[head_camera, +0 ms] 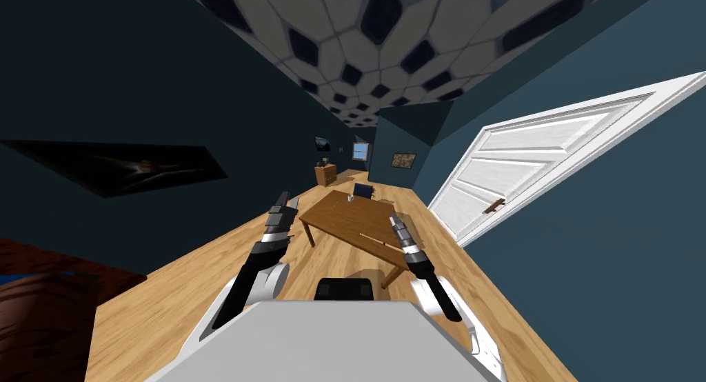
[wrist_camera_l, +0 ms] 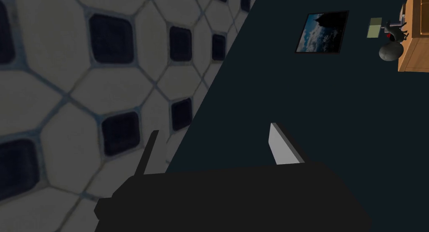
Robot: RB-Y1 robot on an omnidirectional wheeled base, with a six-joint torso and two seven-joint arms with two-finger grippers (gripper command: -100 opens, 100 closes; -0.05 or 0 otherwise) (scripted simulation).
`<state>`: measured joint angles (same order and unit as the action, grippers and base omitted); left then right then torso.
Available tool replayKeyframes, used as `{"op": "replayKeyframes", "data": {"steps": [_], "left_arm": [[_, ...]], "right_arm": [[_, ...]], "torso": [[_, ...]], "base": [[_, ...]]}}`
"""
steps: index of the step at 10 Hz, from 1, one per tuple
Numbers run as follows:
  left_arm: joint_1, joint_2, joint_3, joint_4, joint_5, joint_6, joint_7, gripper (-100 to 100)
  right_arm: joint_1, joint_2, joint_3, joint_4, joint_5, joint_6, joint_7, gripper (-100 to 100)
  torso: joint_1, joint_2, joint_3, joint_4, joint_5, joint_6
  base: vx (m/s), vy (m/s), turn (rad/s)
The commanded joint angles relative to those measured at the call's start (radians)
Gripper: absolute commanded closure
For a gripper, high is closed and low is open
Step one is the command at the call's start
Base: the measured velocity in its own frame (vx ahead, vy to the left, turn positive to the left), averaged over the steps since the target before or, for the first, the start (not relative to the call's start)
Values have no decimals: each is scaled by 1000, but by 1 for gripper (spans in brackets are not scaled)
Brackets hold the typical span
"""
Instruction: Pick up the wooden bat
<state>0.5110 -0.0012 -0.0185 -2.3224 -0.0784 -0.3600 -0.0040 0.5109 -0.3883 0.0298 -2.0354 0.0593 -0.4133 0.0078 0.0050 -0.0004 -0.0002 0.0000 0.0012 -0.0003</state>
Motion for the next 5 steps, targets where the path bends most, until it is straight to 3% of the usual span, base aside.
{"op": "replayKeyframes", "data": {"steps": [1, 2, 5], "left_arm": [[0, 0, 0, 0, 0, 0, 0, 0], [0, 0, 0, 0, 0, 0, 0, 0], [0, 0, 0, 0, 0, 0, 0, 0]], "right_arm": [[7, -48, 13, 50, 18, 12, 23, -100], [7, -48, 13, 71, 18, 12, 23, -100], [8, -122, 31, 149, 42, 27, 48, -100]], "torso": [[0, 0, 0, 0, 0, 0], [2, 0, 0, 0, 0, 0], [0, 1, 0, 0, 0, 1]], "base": [[27, 120, 391], [18, 91, 88], [21, 95, 175]]}}
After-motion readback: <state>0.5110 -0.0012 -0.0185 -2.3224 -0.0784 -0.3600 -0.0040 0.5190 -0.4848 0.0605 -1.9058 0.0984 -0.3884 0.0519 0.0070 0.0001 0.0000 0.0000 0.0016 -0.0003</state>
